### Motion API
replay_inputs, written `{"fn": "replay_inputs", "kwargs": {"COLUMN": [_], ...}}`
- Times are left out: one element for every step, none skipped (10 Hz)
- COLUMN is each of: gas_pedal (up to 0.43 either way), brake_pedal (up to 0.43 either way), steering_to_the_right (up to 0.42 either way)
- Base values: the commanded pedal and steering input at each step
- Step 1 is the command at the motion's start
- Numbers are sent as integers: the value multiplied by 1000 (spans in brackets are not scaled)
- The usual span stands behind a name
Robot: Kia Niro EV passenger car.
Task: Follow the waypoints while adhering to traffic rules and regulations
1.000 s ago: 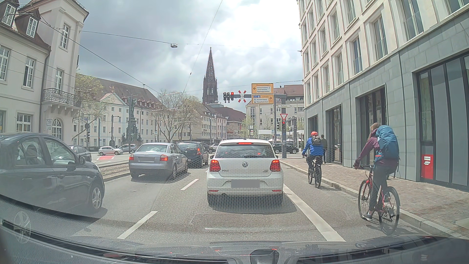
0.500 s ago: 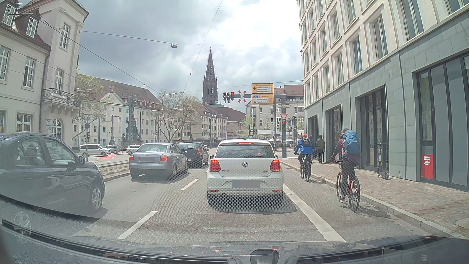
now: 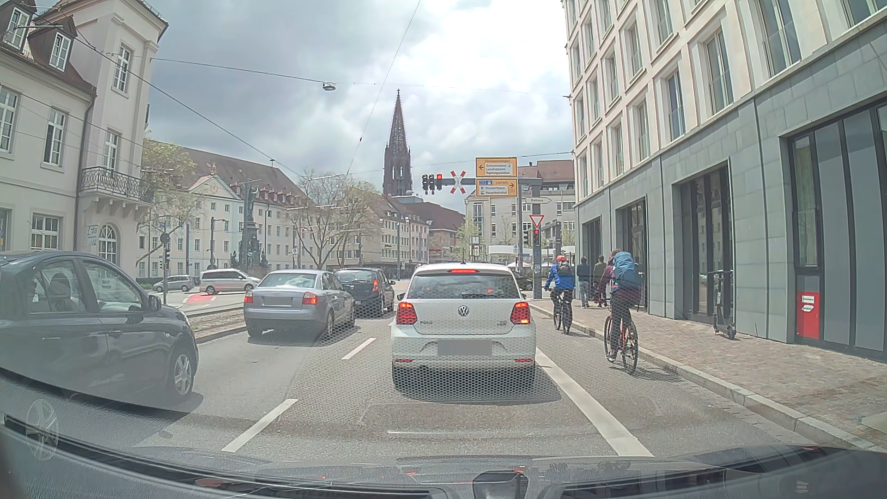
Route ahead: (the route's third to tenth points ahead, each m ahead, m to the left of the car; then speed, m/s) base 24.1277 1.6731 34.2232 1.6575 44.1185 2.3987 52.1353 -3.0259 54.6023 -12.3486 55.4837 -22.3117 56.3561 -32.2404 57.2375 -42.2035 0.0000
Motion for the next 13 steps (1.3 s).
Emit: {"fn": "replay_inputs", "kwargs": {"gas_pedal": [0,0,0,0,0,0,0,0,0,0,0,0,0], "brake_pedal": [232,232,232,232,232,232,232,232,232,232,232,232,232], "steering_to_the_right": [-4,-4,-4,-6,-9,-8,-5,-5,-5,-5,-5,-4,-6]}}
